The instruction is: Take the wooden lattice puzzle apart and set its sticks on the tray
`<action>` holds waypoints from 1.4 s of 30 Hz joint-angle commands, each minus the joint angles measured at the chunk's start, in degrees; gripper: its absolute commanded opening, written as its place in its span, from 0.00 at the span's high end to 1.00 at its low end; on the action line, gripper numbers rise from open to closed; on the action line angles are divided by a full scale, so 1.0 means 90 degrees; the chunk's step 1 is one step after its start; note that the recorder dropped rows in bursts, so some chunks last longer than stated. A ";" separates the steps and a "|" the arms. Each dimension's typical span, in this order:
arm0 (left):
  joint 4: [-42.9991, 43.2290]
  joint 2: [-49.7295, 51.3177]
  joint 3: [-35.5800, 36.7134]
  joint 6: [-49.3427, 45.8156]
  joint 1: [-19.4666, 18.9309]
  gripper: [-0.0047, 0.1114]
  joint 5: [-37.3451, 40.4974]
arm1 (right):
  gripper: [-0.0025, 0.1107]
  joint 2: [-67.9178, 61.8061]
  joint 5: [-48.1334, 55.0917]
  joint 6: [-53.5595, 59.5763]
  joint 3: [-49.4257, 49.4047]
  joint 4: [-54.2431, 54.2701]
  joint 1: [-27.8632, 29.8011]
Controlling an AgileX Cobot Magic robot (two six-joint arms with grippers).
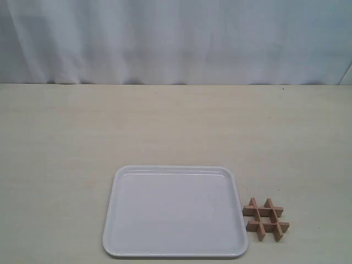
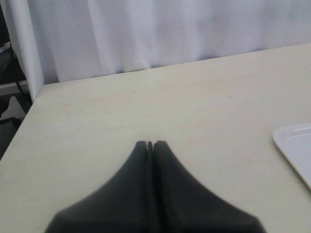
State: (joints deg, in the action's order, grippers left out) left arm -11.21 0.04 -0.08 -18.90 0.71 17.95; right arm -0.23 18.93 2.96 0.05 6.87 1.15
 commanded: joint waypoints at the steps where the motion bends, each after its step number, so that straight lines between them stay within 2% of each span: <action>1: 0.0008 -0.0005 0.0009 0.0051 0.0001 0.96 -0.0058 | 0.94 0.0025 -0.0072 0.0055 -0.0005 0.0000 0.0014; 11: 0.0008 -0.0005 0.0009 0.0051 0.0001 0.96 -0.0058 | 0.94 0.0025 -0.0209 0.0085 -0.0005 0.0000 0.0014; 20: 0.0008 -0.0005 0.0009 0.0051 0.0001 0.96 -0.0058 | 0.94 0.0025 -0.2701 0.0098 -0.0005 0.0000 0.0014; 27: 0.0008 -0.0005 0.0009 0.0051 0.0001 0.96 -0.0058 | 0.94 0.0025 -0.4134 0.0070 -0.0005 0.0000 0.0014; 32: 0.0008 -0.0005 0.0009 0.0051 0.0001 0.96 -0.0058 | 0.94 0.0025 -0.5545 -0.0980 -0.0005 0.0000 0.0014; 36: 0.0008 -0.0005 0.0009 0.0051 0.0001 0.96 -0.0058 | 0.94 0.0025 -0.5697 -0.2219 -0.0005 0.0000 0.0002; 40: 0.0008 -0.0005 0.0009 0.0051 0.0001 0.96 -0.0058 | 0.94 0.0025 -0.5946 -0.2434 -0.0005 0.0134 0.0002; 42: 0.0008 -0.0005 0.0009 0.0051 0.0001 0.96 -0.0058 | 0.94 0.0025 -0.5618 -0.2420 0.0148 0.0454 0.0002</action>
State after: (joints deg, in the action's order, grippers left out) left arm -11.21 0.04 -0.08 -18.90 0.71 17.95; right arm -0.23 -33.10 -17.87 0.05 8.05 1.15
